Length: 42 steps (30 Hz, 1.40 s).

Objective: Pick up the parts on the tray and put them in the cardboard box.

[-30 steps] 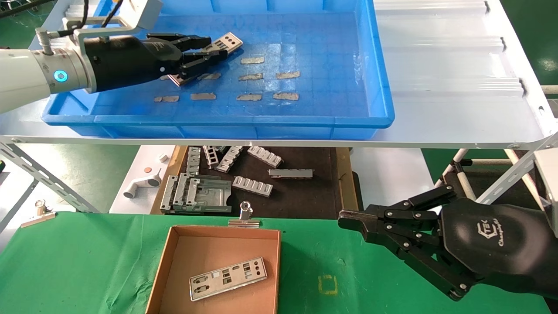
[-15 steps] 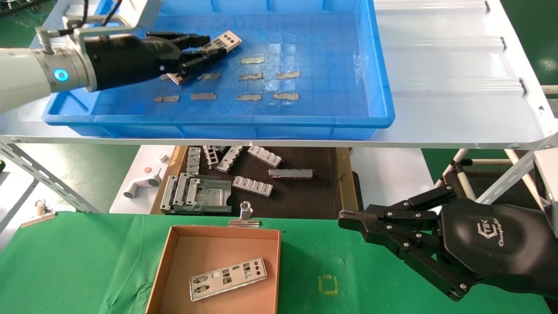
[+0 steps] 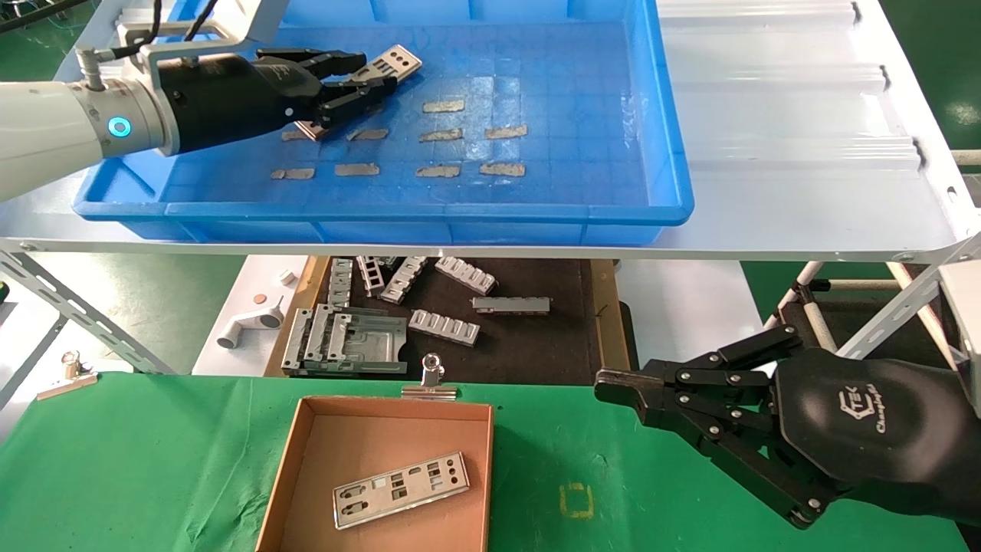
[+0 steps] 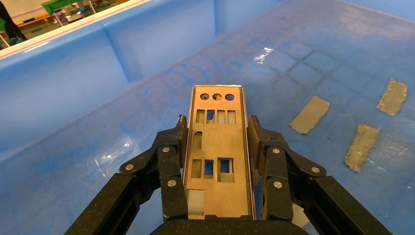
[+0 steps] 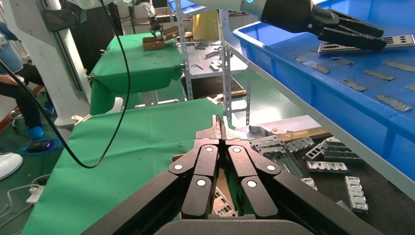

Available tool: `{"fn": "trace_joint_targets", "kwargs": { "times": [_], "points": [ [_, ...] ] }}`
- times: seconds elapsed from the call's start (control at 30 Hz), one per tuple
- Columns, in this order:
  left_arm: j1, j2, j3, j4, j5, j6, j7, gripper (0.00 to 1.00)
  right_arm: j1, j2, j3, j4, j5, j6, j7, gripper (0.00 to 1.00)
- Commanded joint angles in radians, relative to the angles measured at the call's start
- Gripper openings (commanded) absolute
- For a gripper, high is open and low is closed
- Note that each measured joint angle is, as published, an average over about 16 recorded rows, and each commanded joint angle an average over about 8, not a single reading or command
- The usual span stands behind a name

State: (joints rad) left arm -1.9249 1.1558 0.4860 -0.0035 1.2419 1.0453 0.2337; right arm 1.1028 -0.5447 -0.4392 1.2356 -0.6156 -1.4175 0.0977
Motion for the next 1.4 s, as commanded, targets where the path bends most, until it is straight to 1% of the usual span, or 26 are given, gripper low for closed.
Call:
{"fn": "trace_joint_targets", "kwargs": {
  "times": [0.03, 0.27, 0.3, 0.33, 0.37, 0.53, 0.57, 0.6, 0.63, 1.4],
  "points": [
    [0.000, -0.001, -0.001, 0.000, -0.002, 0.003, 0.001, 1.00, 0.000, 0.000, 0.000, 0.000, 0.000, 0.000, 0.000, 0.00],
    [0.001, -0.004, -0.002, 0.003, -0.003, 0.008, -0.001, 1.00, 0.000, 0.000, 0.000, 0.000, 0.000, 0.000, 0.000, 0.00],
    [0.001, -0.004, -0.002, 0.003, -0.003, 0.009, -0.001, 0.98, 0.000, 0.000, 0.000, 0.000, 0.000, 0.000, 0.000, 0.00],
    [0.001, -0.005, -0.002, 0.003, -0.003, 0.010, -0.001, 0.91, 0.000, 0.000, 0.000, 0.000, 0.000, 0.000, 0.000, 0.00],
    [0.000, -0.005, -0.002, 0.003, -0.004, 0.011, -0.001, 0.81, 0.000, 0.000, 0.000, 0.000, 0.000, 0.000, 0.000, 0.00],
    [0.000, -0.008, -0.003, 0.004, -0.005, 0.014, -0.004, 0.19, 0.000, 0.000, 0.000, 0.000, 0.000, 0.000, 0.000, 0.00],
    [0.000, -0.009, -0.003, 0.004, -0.005, 0.015, -0.005, 0.09, 0.000, 0.000, 0.000, 0.000, 0.000, 0.000, 0.000, 0.00],
    [0.000, -0.009, -0.004, 0.005, -0.005, 0.015, -0.005, 0.03, 0.000, 0.000, 0.000, 0.000, 0.000, 0.000, 0.000, 0.00],
    [0.000, -0.010, -0.004, 0.005, -0.005, 0.016, -0.006, 0.00, 0.000, 0.000, 0.000, 0.000, 0.000, 0.000, 0.000, 0.00],
    [0.005, -0.011, -0.004, 0.004, -0.006, 0.022, -0.009, 0.00, 0.000, 0.000, 0.000, 0.000, 0.000, 0.000, 0.000, 0.00]
  ]
}}
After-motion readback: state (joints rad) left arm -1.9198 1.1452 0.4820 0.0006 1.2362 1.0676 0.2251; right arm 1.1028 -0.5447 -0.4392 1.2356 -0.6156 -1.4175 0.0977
